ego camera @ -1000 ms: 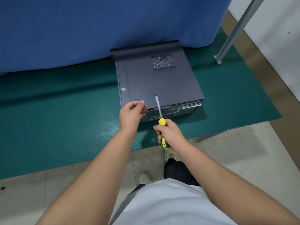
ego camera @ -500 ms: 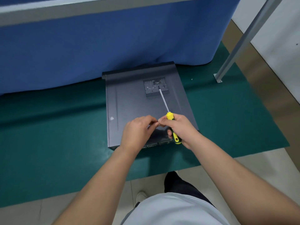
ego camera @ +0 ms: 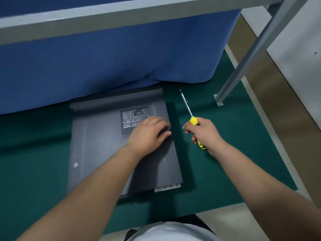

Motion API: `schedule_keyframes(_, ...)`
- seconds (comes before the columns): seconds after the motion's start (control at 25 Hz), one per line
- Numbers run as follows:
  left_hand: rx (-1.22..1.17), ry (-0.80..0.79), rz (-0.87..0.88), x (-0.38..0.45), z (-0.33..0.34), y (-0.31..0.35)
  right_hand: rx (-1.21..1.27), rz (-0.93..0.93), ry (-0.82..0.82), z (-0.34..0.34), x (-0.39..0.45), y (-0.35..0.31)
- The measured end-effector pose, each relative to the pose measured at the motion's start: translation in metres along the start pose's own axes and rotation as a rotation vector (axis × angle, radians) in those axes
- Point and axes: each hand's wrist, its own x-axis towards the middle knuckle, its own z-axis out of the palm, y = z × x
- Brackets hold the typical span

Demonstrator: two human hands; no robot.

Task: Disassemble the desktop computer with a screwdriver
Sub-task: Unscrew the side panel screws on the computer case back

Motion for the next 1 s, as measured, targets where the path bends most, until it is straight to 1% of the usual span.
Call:
schedule_keyframes(0.12,0.075,-0.116,-0.133,0.051,0.008,-0.019,-0.114,0.024,0.129,-0.030,0.066,0.002)
schedule_keyframes(0.2,0.104,-0.131,-0.214,0.074,0.016,-0.032,-0.220,0.033,0.176,-0.037,0.111,0.006)
schedule_keyframes(0.28,0.138,-0.087,-0.255,0.081,0.025,-0.043,-0.333,0.043,0.197,-0.035,0.152,0.009)
schedule_keyframes(0.4,0.235,0.066,-0.231,0.076,0.041,-0.046,-0.506,0.091,0.229,-0.026,0.203,0.014)
schedule_keyframes(0.52,0.264,0.149,-0.218,0.076,0.046,-0.050,-0.618,0.088,0.265,-0.014,0.233,0.017)
schedule_keyframes(0.72,0.257,0.196,-0.190,0.075,0.046,-0.050,-0.640,0.060,0.326,-0.004,0.248,0.029)
schedule_keyframes(0.88,0.262,0.210,-0.182,0.075,0.045,-0.048,-0.492,0.017,0.311,-0.012,0.242,0.032)
schedule_keyframes(1.0,0.270,0.217,-0.180,0.075,0.044,-0.048,-0.433,-0.014,0.355,-0.025,0.228,0.035)
